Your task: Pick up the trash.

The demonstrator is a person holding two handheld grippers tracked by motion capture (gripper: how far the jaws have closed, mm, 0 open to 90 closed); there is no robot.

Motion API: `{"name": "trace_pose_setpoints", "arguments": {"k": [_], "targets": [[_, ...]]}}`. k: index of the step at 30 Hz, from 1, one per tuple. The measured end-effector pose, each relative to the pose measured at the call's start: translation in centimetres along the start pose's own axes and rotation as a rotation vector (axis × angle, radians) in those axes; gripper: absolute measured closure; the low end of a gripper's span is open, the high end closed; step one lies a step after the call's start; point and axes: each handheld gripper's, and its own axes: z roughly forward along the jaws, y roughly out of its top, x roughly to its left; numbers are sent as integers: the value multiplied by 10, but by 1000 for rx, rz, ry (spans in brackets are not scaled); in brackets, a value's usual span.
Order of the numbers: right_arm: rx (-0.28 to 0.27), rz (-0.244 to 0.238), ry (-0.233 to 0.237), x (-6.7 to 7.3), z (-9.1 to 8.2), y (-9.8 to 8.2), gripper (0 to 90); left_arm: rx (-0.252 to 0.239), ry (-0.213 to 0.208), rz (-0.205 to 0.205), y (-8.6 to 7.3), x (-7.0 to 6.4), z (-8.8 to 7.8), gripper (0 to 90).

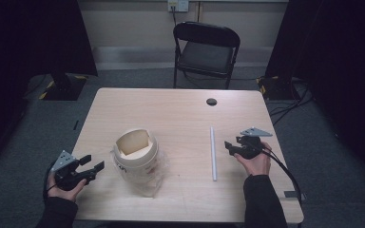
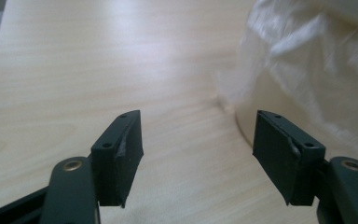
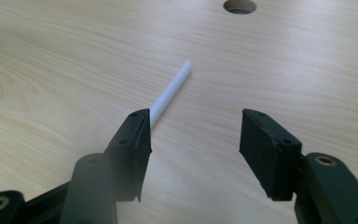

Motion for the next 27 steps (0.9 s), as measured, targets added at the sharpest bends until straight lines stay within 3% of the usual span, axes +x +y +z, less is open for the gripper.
{"name": "trace_pose_setpoints", "arguments": {"k": [4,7,10,16,21,26,27], "targets": [[14,1,23,7,12,1,453,48,30,17,-7,-1,9,342],[59,-21,38,19,27,-2,467,90,54,5,-16,2,17,349],[66,-13,55,24,34,-4,476,127,63,-1,-17,2,19,361],[115,-44,61,35,48,-9,547,130,68,12,-16,-1,20,360],[165,-46,50,37,52,-11,690,136,64,2,-16,-2,20,356],[166,-35,36,36,52,-11,729,135,51,6,-16,-4,21,347],[159,-41,25,36,51,-11,773,131,47,6,-16,-5,21,347]]}}
